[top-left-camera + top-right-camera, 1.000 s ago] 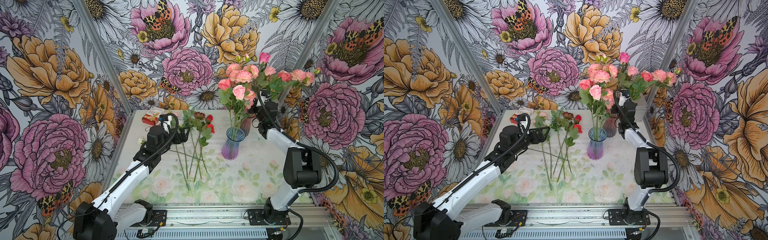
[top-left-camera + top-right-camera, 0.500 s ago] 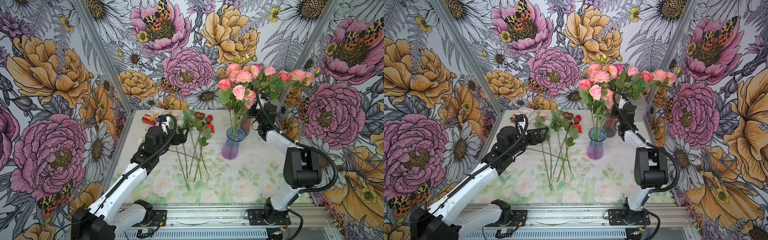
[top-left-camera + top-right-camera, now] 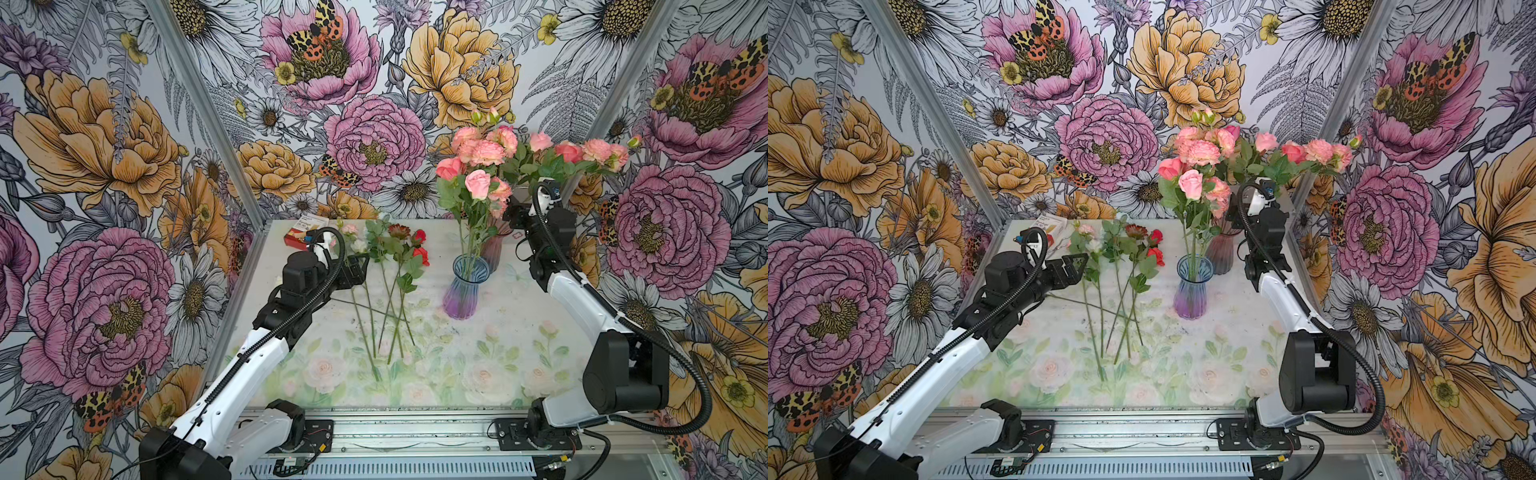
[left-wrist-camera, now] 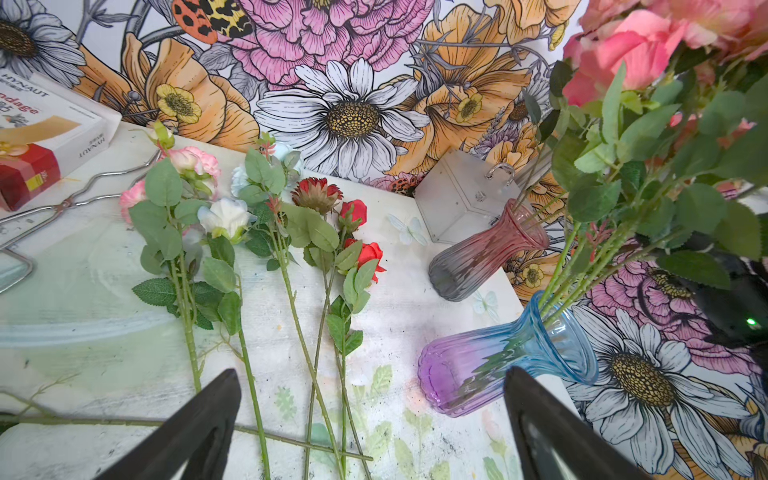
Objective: Place the pink flowers into the vase
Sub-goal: Place the flower in the vase.
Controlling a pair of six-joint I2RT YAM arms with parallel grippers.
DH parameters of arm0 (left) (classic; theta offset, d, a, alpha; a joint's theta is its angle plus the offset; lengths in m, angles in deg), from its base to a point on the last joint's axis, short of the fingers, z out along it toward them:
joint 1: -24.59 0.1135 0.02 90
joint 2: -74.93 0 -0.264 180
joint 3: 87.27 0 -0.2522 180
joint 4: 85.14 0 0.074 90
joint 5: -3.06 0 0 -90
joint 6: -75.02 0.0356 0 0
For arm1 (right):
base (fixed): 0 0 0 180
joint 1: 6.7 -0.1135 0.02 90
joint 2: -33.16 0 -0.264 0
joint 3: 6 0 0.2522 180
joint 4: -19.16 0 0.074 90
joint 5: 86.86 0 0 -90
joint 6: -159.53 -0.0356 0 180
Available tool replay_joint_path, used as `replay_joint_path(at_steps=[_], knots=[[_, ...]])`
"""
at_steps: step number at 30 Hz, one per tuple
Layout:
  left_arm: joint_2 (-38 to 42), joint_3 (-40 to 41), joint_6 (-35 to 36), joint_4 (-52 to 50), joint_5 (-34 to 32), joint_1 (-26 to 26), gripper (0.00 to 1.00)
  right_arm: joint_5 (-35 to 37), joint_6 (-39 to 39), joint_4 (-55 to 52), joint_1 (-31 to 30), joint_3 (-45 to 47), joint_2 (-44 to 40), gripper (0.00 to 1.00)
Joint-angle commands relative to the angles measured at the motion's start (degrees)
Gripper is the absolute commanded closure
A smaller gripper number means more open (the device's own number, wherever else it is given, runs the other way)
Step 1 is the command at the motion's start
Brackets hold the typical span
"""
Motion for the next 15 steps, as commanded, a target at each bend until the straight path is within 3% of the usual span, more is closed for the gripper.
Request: replay_joint_path(at_steps=[1, 3, 8, 15], knots=[[1.0, -2.5, -2.0, -4.9, -1.1, 2.6, 0.02, 3.2, -1.7, -2.3, 0.2, 2.7, -6.1, 0.07], [0.8, -3.1, -2.8, -7.0, 0.0, 4.7, 0.01, 3.8, -3.5, -3.4, 0.1, 4.7, -11.0, 0.01], [-2.6, -4.4, -4.9, -12.6, 3.6, 10.5, 0.01, 4.3, -1.4, -10.5, -3.9, 3.4, -20.8, 0.01], [-10.7, -4.6, -7.1, -18.0, 5.2, 13.1, 0.02, 0.4, 2.5, -17.3, -14.6, -5.8, -22.6, 0.01]])
